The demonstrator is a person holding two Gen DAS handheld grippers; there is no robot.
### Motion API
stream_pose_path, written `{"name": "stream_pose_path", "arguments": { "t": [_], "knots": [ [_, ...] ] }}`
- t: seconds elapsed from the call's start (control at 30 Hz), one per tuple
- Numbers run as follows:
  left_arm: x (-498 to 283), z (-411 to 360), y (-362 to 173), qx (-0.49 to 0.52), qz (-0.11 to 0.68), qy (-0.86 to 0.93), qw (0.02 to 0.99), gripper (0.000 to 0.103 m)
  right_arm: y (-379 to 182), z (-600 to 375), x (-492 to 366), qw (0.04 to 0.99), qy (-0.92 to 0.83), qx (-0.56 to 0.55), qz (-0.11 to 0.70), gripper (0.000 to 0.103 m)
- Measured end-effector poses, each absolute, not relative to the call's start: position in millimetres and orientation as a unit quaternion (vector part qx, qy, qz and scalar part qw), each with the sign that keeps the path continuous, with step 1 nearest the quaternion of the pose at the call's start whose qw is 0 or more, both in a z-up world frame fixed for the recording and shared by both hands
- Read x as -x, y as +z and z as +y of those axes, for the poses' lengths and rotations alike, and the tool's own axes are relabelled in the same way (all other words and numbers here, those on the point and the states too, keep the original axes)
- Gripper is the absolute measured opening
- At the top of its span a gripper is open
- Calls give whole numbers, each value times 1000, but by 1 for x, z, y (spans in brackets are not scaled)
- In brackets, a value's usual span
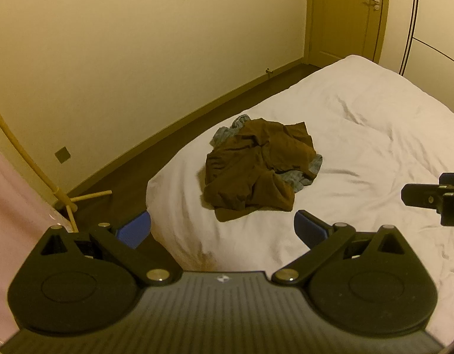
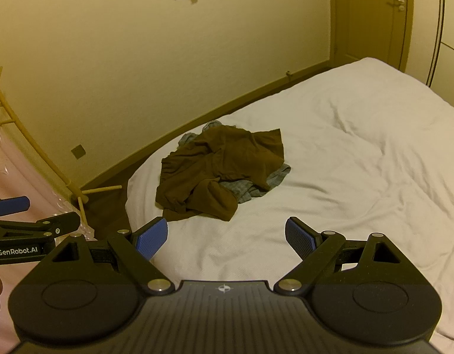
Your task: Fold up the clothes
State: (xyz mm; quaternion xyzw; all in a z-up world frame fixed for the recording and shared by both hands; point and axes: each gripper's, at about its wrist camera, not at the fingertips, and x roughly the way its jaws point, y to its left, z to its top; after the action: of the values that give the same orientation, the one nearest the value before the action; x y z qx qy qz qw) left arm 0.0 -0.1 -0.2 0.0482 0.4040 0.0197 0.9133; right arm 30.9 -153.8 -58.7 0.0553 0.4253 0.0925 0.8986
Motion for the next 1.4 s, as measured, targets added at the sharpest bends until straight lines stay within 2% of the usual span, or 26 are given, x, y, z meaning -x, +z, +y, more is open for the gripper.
{"name": "stream_pose_path", "arguments": {
  "t": [0.43, 1.4],
  "knots": [
    [0, -3, -9, -26, 411, 11, 911, 102, -62, -150, -29, 899, 92, -55, 425, 89],
    [2, -24, -3, -44, 418, 7, 907, 102, -74, -172, -42, 891, 112, -67, 435, 89]
  ]
}}
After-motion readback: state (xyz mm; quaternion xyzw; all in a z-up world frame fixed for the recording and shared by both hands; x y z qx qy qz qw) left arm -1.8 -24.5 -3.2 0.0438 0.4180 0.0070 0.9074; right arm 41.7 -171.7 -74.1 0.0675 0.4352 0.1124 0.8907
